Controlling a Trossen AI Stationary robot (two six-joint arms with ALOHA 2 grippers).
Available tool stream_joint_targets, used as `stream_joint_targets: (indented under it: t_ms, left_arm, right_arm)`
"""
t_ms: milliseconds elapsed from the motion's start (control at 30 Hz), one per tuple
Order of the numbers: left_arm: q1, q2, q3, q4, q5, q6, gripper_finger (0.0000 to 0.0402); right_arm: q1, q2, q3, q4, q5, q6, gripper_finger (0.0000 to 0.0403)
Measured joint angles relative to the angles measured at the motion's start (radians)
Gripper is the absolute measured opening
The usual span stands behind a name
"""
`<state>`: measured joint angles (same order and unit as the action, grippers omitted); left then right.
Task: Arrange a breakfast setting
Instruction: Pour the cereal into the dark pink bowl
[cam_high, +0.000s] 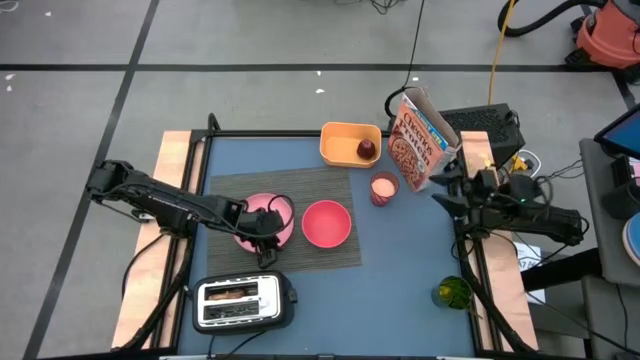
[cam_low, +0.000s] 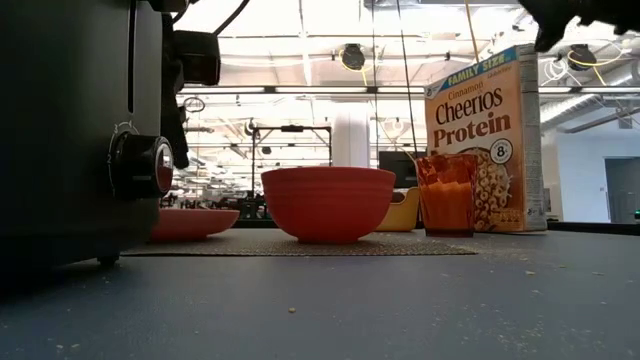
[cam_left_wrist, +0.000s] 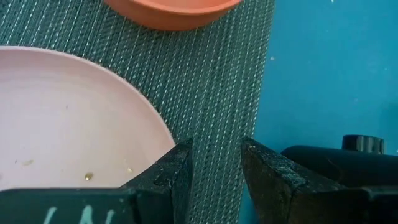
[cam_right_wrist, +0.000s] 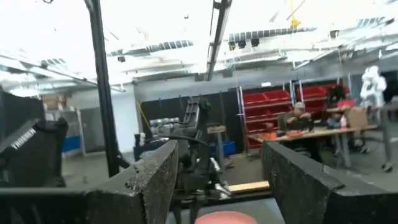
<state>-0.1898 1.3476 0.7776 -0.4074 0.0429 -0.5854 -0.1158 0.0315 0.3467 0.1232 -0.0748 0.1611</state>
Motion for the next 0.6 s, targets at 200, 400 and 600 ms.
stream_joint_targets:
  t_ms: [200, 400, 600]
  left_arm:
    - [0.000, 0.000, 0.000, 0.000, -0.001, 0.000, 0.0141]
    - [0.000, 0.000, 0.000, 0.001, -0.001, 0.000, 0.0141]
    - [0.000, 0.000, 0.000, 0.001, -0.001, 0.000, 0.0141]
  right_arm:
    - [0.000, 0.060, 0.141, -0.008, 0.049, -0.153, 0.0225]
    - [0.000, 0.107, 0.262, -0.107, 0.220, -0.320, 0.0225]
    - [0.000, 0.116, 0.277, -0.243, 0.562, -0.373, 0.0225]
